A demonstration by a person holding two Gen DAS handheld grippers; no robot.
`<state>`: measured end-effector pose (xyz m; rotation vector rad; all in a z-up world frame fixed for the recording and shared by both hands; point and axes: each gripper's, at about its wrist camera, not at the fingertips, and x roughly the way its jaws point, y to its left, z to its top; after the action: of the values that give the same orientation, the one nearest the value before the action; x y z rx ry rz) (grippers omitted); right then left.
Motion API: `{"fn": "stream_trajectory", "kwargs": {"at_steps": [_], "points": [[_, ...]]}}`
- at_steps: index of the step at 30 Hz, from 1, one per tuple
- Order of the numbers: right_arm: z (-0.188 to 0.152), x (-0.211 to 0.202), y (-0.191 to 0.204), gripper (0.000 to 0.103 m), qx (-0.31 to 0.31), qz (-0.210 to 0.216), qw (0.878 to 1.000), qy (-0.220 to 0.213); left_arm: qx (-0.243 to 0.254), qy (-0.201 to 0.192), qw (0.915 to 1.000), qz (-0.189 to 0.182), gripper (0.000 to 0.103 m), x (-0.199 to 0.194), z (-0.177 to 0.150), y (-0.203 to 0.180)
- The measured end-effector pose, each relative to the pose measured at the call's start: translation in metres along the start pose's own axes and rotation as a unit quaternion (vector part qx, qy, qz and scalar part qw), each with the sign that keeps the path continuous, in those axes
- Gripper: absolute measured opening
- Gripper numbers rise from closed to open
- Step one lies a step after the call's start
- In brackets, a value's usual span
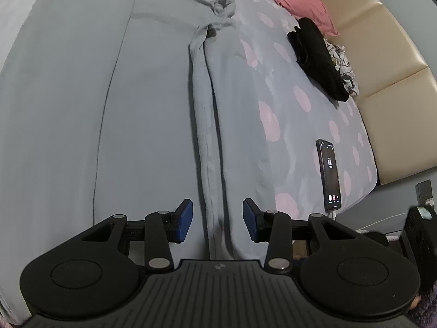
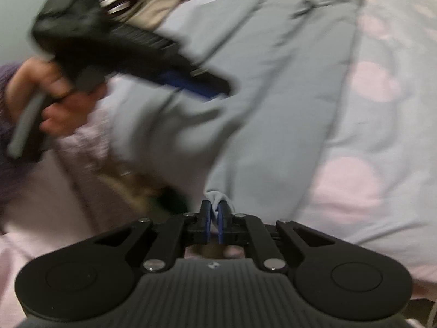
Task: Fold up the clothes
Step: 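Grasp the grey shirt edge with the right gripper and hold it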
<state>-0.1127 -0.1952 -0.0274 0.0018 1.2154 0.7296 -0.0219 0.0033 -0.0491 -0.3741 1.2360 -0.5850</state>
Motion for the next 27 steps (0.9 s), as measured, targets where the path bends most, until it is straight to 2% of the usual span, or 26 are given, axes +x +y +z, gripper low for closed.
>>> {"fn": "stream_trajectory", "kwargs": {"at_steps": [4,8,16,20,22,24,27], "points": [[0.003,0.022,0.022,0.003,-0.037,0.008,0.999,0.029,0.003,-0.009,1.0,0.001,0.037,-0.002,0.003,-0.001],[0.008,0.029,0.022,0.003,-0.037,0.001,0.999,0.033,0.015,-0.018,0.9997,-0.008,0.037,-0.004,0.013,-0.007],[0.006,0.023,0.02,0.004,-0.021,0.017,0.999,0.034,0.047,-0.048,0.9977,0.007,0.037,0.02,0.075,-0.021],[0.004,0.02,0.019,0.004,-0.004,0.027,0.999,0.03,0.046,-0.026,0.9975,0.046,0.037,0.052,0.104,-0.02],[0.0,0.018,0.019,0.004,0.003,0.032,0.999,0.029,0.033,-0.005,0.9985,0.044,0.037,0.067,0.109,-0.016],[-0.003,0.014,0.018,0.004,0.004,0.035,0.999,0.029,0.028,-0.001,0.9988,0.039,0.037,0.074,0.109,-0.014],[-0.005,0.01,0.018,0.004,0.007,0.04,0.999,0.029,0.024,-0.013,0.9986,0.046,0.028,0.072,0.109,-0.013]]}}
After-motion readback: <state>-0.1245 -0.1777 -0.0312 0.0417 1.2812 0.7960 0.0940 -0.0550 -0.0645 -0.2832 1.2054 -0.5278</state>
